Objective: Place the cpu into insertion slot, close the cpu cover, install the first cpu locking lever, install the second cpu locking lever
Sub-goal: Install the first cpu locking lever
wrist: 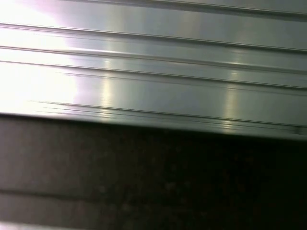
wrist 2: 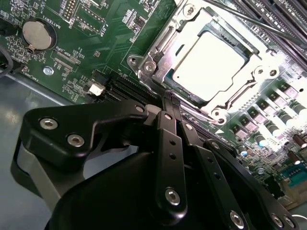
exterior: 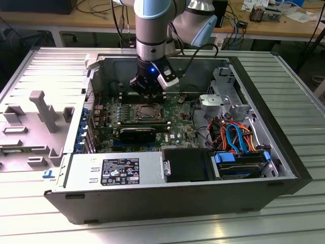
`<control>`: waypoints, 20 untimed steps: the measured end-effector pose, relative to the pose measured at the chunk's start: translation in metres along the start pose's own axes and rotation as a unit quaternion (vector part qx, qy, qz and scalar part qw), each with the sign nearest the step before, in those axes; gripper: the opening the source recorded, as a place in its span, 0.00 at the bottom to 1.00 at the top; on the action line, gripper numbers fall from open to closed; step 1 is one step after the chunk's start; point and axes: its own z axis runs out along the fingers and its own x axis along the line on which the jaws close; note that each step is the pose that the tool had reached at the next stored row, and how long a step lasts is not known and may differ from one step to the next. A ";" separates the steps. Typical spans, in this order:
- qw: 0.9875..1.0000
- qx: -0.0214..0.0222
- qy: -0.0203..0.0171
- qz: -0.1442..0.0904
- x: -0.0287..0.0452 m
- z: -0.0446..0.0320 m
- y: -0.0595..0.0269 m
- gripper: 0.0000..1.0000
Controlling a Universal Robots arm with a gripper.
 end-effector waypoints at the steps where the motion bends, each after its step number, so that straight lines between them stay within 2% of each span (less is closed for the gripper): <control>1: 1.000 0.000 0.000 0.000 -0.0009 0.0004 -0.0001 0.11; 11: 1.000 0.000 0.000 0.000 -0.0052 0.0028 -0.0020 0.11; 15: 1.000 0.000 0.000 -0.003 -0.0123 0.0046 -0.0023 0.11; 20: 1.000 0.000 0.000 -0.009 -0.0136 0.0049 -0.0002 0.11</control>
